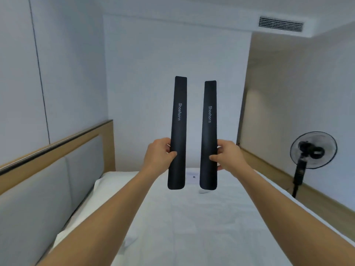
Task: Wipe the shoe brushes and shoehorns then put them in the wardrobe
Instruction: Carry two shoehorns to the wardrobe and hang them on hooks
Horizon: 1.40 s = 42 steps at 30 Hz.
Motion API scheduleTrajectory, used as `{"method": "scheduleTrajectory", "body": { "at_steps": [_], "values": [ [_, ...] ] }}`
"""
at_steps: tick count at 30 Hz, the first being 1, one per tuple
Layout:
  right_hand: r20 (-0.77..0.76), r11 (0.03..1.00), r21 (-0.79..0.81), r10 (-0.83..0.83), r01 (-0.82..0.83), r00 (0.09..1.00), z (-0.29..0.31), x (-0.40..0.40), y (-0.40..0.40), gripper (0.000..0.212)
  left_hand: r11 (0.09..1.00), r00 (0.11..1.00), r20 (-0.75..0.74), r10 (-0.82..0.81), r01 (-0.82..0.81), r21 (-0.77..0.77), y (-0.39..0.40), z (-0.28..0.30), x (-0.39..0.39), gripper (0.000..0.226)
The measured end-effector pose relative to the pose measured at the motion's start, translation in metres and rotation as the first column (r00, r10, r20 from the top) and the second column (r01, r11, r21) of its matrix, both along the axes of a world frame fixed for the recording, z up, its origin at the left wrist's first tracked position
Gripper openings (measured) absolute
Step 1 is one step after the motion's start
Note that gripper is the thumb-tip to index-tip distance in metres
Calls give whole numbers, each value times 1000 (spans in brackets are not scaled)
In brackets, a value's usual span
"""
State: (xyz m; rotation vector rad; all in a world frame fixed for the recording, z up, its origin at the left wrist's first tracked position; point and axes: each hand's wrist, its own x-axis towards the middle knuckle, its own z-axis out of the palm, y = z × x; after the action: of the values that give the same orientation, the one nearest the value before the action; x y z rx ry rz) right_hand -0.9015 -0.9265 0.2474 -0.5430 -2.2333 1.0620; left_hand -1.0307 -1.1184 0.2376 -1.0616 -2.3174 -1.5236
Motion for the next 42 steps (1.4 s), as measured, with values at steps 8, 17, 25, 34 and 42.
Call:
{"method": "scheduleTrajectory", "body": {
  "at_steps": [8, 17, 25, 34, 42],
  "values": [
    [22, 988, -27, -154, 154, 988, 3, 119, 93, 43, 978, 978, 21, -206, 206, 28, 127, 8, 90, 18],
    [5, 936, -23, -351, 351, 936, 10, 263, 191, 41, 918, 918, -21, -397, 397, -5, 265, 14, 213, 14],
    [-33, 830, -43, -558, 556, 829, 12, 392, 268, 34, 800, 798, -51, -600, 599, -46, 383, 18, 323, 19],
    [28, 702, -115, -705, 702, 709, 0, 477, 342, 42, 606, 606, -14, -795, 795, -26, 502, 5, 405, 22],
    [45, 563, -146, -818, 813, 574, 1, 503, 416, 48, 488, 488, 18, -873, 873, -16, 621, -1, 429, 18]
  ]
}}
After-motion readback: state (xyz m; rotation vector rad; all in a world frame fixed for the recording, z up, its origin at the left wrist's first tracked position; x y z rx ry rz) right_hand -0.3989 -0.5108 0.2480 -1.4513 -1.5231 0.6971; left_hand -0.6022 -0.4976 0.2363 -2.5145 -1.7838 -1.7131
